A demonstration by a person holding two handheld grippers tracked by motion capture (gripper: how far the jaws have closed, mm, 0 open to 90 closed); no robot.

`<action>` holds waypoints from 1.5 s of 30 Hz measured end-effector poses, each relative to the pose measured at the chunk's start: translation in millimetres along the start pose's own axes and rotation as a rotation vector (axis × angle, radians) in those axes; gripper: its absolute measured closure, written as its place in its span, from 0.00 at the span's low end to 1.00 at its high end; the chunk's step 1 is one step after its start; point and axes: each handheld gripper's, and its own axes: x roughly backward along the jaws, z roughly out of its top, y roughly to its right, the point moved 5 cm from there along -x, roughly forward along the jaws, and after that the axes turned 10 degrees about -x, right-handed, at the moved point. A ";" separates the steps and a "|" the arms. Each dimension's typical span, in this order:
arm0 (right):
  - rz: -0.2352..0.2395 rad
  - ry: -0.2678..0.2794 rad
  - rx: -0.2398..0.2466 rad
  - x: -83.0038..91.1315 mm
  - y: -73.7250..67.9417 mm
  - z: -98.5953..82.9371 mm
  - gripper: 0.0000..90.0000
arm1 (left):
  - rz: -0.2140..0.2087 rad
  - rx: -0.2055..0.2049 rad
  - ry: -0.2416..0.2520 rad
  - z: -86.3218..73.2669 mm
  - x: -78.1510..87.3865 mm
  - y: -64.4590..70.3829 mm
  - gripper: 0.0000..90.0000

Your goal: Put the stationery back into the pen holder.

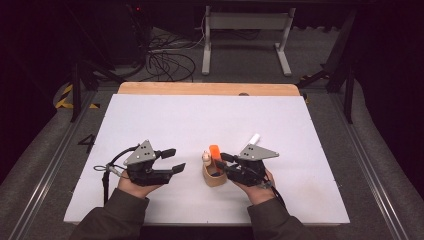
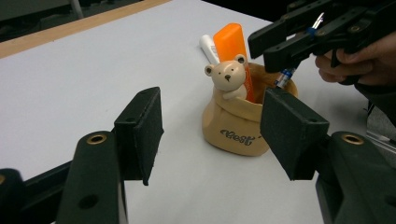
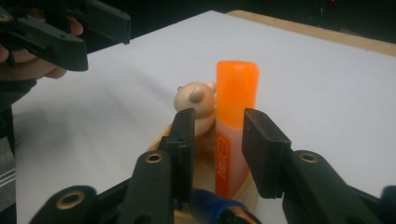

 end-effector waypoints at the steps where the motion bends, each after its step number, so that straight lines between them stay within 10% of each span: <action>1: 0.003 0.009 -0.001 2.8 1.5 1.5 0.69 | -0.001 0.000 0.002 0.1 0.0 -0.2 0.44; 19: -0.107 0.167 -0.045 53.5 48.0 17.9 0.38 | 0.019 0.002 -0.006 -2.9 -0.9 -3.1 0.44; 45: -0.369 0.090 -0.048 37.5 80.8 -0.4 0.35 | 0.040 0.019 -0.006 -5.6 0.6 -7.6 0.43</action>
